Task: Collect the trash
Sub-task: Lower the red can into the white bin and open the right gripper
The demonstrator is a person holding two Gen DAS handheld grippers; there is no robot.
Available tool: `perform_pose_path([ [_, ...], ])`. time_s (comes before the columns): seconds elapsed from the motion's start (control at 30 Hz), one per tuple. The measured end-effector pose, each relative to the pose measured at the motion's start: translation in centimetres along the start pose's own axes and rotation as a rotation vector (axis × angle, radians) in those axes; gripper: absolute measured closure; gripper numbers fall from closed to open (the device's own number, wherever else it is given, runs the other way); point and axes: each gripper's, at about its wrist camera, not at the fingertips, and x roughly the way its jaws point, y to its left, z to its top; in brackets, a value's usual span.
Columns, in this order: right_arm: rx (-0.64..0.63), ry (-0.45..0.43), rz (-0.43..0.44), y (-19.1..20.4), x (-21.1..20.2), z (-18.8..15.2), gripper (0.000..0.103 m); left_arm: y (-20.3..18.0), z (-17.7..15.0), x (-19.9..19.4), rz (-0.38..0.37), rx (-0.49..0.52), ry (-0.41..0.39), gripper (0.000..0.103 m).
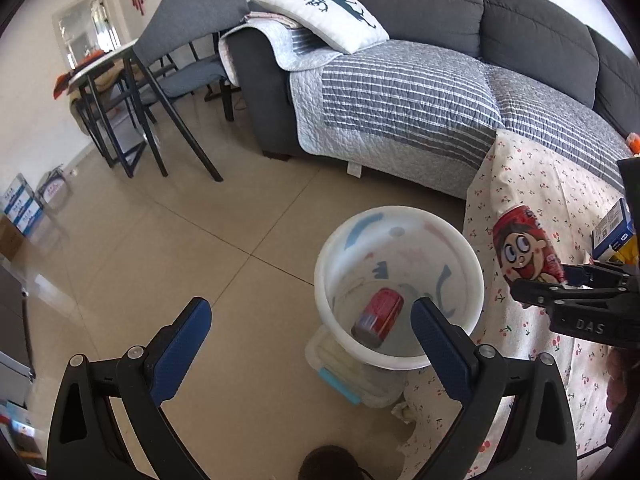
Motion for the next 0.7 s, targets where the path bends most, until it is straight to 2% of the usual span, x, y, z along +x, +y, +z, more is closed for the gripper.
perform_pose_path([
  [0.2, -0.028, 0.038, 0.009, 2.0, 4.0, 2.0, 0.043, 1.1, 0.2, 0.2, -0.002, -0.012, 0.004, 0.002],
  [0.4, -0.021, 0.057, 0.019, 2.4, 6.1, 2.7, 0.043, 1.0, 0.3, 0.3, -0.003, -0.015, 0.005, 0.002],
  [0.5, -0.003, 0.046, 0.041, 2.0, 6.0, 2.7, 0.041, 0.7, 0.3, 0.1, -0.005, -0.010, 0.003, 0.002],
  [0.57, -0.008, 0.024, 0.040, 2.0, 5.2, 2.6, 0.030, 0.5, 0.2, -0.1, -0.010, -0.005, -0.001, 0.002],
  [0.7, -0.053, -0.003, 0.003, 2.0, 3.1, 2.4, 0.030, -0.3, 0.2, -0.6, -0.021, 0.006, -0.007, 0.002],
])
